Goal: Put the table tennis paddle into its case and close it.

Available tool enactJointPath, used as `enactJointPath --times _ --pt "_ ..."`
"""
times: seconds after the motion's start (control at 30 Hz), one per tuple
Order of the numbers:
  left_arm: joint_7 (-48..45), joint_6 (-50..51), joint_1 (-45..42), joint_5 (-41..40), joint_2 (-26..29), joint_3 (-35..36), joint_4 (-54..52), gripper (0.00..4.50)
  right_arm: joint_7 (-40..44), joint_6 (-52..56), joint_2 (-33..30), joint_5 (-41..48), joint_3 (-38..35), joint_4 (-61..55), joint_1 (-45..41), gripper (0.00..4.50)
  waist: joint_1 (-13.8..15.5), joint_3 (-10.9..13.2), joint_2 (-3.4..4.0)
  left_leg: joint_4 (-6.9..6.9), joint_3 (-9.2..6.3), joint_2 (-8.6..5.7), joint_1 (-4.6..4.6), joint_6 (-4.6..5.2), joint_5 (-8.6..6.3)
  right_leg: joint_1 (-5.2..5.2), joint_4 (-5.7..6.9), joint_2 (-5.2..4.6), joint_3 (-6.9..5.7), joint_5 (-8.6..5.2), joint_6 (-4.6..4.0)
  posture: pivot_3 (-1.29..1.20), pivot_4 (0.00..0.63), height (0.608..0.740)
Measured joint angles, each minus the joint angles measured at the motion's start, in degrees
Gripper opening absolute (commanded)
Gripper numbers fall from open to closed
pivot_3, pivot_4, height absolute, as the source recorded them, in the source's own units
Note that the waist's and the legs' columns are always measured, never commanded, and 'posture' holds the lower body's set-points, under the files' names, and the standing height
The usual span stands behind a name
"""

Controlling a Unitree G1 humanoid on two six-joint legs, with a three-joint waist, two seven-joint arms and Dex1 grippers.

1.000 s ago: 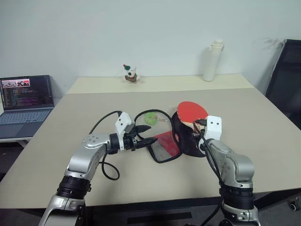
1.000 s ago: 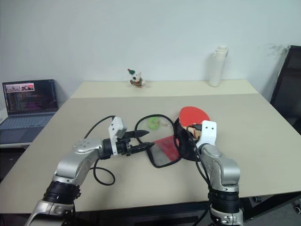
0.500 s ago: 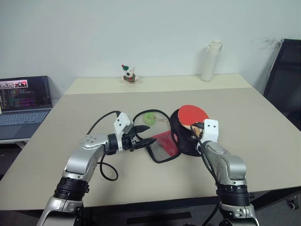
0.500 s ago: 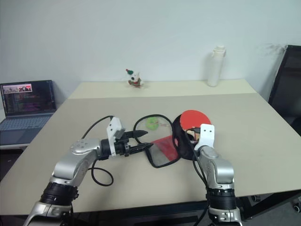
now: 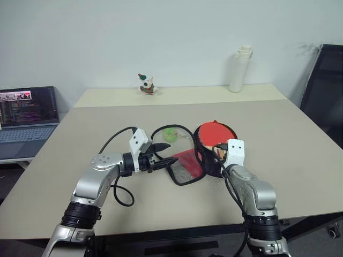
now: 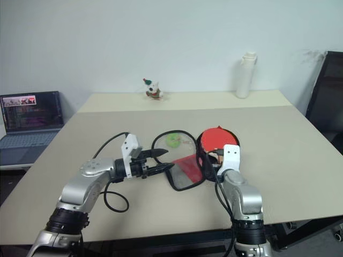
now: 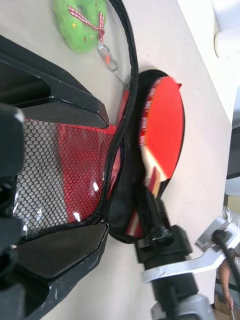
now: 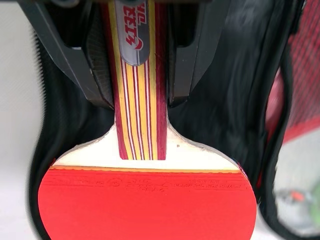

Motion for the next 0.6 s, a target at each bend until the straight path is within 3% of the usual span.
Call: enactJointPath --times 0.27,0.3,0.53,0.6 --pt "0.0 -0.1 0.0 0.1 0.0 0.0 0.0 3.28 -0.2 -0.8 0.2 -0.6 0.5 0.4 0.2 1.17 0.0 0.0 -0.01 0.00 -0.01 0.00 0.00 0.00 0.00 0.00 0.01 0.01 0.00 0.00 0.00 0.00 0.150 0.740" --pt "0.0 -0.1 0.0 0.1 0.0 0.0 0.0 3.28 -0.2 -1.2 0.4 -0.8 0.4 0.6 0.2 1.90 0.0 0.0 -0.02 0.00 -0.01 0.00 0.01 0.00 0.00 0.00 0.01 0.01 0.00 0.00 0.00 0.00 0.150 0.740" --pt "0.1 -0.1 0.0 0.2 -0.1 0.0 0.0 3.28 -0.2 -3.2 0.7 -1.5 -0.4 1.0 0.2 4.26 0.0 0.0 -0.02 0.01 -0.01 0.00 0.01 0.00 0.00 0.01 0.01 0.00 -0.01 0.00 -0.01 0.00 0.150 0.740" --pt "0.2 -0.1 0.1 0.2 -0.1 0.0 0.0 3.28 0.6 -3.1 0.3 -1.5 0.1 1.0 0.2 4.46 0.0 0.0 -0.02 0.01 -0.02 0.00 0.01 0.00 0.00 0.01 0.02 0.00 0.00 0.00 -0.01 0.00 0.150 0.740"
